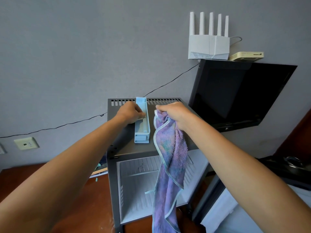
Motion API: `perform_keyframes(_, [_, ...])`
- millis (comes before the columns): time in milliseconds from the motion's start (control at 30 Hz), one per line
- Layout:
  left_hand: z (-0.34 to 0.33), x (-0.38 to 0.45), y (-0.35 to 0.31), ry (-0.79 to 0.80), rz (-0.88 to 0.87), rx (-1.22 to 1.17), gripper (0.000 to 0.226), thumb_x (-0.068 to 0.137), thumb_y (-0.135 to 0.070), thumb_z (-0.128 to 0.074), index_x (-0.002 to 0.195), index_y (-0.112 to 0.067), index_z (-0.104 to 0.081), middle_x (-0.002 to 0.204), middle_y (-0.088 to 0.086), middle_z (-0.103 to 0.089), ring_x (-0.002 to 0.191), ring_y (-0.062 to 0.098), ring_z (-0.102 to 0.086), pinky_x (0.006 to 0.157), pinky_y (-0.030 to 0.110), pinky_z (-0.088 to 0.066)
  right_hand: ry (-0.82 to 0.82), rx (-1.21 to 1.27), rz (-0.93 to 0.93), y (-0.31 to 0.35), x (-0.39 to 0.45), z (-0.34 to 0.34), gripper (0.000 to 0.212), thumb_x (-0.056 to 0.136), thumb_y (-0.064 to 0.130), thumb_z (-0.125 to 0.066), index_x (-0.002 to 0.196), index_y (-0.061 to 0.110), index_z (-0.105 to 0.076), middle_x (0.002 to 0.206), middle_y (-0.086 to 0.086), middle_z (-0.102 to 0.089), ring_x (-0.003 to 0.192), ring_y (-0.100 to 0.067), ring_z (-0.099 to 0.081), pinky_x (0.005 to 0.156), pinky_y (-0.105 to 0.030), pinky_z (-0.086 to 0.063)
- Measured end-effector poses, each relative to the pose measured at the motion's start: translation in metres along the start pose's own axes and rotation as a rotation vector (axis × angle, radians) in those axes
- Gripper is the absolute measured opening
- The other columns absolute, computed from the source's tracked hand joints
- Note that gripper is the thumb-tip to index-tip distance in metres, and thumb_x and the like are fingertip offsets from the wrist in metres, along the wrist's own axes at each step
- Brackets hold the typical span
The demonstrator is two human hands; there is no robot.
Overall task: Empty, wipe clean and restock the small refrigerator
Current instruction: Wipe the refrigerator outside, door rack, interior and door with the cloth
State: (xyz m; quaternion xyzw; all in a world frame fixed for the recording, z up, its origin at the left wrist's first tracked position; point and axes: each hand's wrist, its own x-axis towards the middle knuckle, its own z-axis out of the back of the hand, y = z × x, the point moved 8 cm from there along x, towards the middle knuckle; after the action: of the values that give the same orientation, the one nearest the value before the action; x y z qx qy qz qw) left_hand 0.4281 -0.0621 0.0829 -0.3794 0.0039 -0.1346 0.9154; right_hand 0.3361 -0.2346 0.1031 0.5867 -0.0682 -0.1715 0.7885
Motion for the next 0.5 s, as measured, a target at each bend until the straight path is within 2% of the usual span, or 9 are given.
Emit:
perform_keyframes(100, [0.004, -0.004, 0.003, -0.009, 0.024, -0.055, 0.022, 0.095, -0.027, -0.072, 0.096, -0.006, -0.075, 0.088, 0.006, -0.070, 0.090, 0.026, -0.065, 0.085, 0.038, -0.053, -0.041, 0.080, -0.009, 0.000, -0.015, 0.021, 0.028, 0.088, 0.021, -0.079, 0.098, -0.005, -0.075, 0.086, -0.013, -0.074, 0.080, -0.029, -0.071, 0.075, -0.034, -0.056])
perform_keyframes(167, [0.019, -0.013, -0.003, -0.110, -0.012, -0.081, 0.024, 0.098, -0.026, -0.066, 0.098, -0.004, -0.073, 0.089, 0.010, -0.072, 0.089, 0.029, -0.068, 0.082, 0.039, -0.054, -0.060, 0.113, -0.019, -0.003, -0.028, 0.036, 0.021, 0.088, 0.019, -0.077, 0.092, -0.002, -0.076, 0.075, -0.011, -0.072, 0.071, -0.025, -0.068, 0.069, -0.032, -0.054])
perform_keyframes(233, [0.036, -0.038, -0.027, -0.250, -0.115, -0.131, 0.021, 0.099, -0.025, -0.059, 0.097, -0.008, -0.071, 0.079, 0.004, -0.067, 0.073, 0.019, -0.062, 0.070, 0.032, -0.048, -0.060, 0.171, -0.013, -0.009, -0.041, 0.048, 0.014, 0.086, 0.013, -0.074, 0.079, 0.002, -0.071, 0.064, -0.008, -0.065, 0.066, -0.023, -0.062, 0.067, -0.034, -0.049])
perform_keyframes(300, [0.038, -0.076, -0.062, -0.296, -0.282, -0.172, 0.019, 0.100, -0.025, -0.056, 0.094, -0.012, -0.068, 0.072, 0.000, -0.064, 0.061, 0.011, -0.053, 0.062, 0.029, -0.043, -0.064, 0.245, -0.013, -0.019, -0.052, 0.059, 0.014, 0.085, 0.010, -0.073, 0.073, 0.004, -0.068, 0.059, -0.005, -0.060, 0.065, -0.022, -0.058, 0.068, -0.033, -0.046])
perform_keyframes(367, [0.018, -0.124, -0.098, -0.228, -0.467, -0.191, 0.016, 0.101, -0.026, -0.058, 0.092, -0.017, -0.067, 0.067, -0.007, -0.061, 0.058, 0.005, -0.049, 0.059, 0.024, -0.041, -0.089, 0.313, -0.029, -0.031, -0.065, 0.070, 0.014, 0.087, 0.013, -0.074, 0.084, 0.000, -0.074, 0.061, -0.006, -0.065, 0.066, -0.024, -0.062, 0.068, -0.033, -0.050])
perform_keyframes(433, [-0.017, -0.166, -0.117, -0.100, -0.580, -0.221, 0.014, 0.100, -0.034, -0.061, 0.098, -0.021, -0.065, 0.072, -0.008, -0.062, 0.061, 0.005, -0.053, 0.061, 0.023, -0.044, -0.106, 0.387, -0.051, -0.040, -0.083, 0.083, 0.018, 0.088, 0.015, -0.075, 0.092, -0.003, -0.076, 0.067, -0.012, -0.071, 0.064, -0.025, -0.068, 0.069, -0.034, -0.057])
perform_keyframes(500, [-0.060, -0.198, -0.121, 0.069, -0.576, -0.282, 0.038, 0.092, -0.053, -0.067, 0.117, -0.025, -0.062, 0.089, -0.007, -0.067, 0.073, 0.009, -0.063, 0.069, 0.026, -0.053, -0.107, 0.453, -0.050, -0.046, -0.104, 0.098, 0.015, 0.090, 0.015, -0.074, 0.085, 0.000, -0.076, 0.067, -0.013, -0.070, 0.058, -0.024, -0.068, 0.062, -0.030, -0.058])
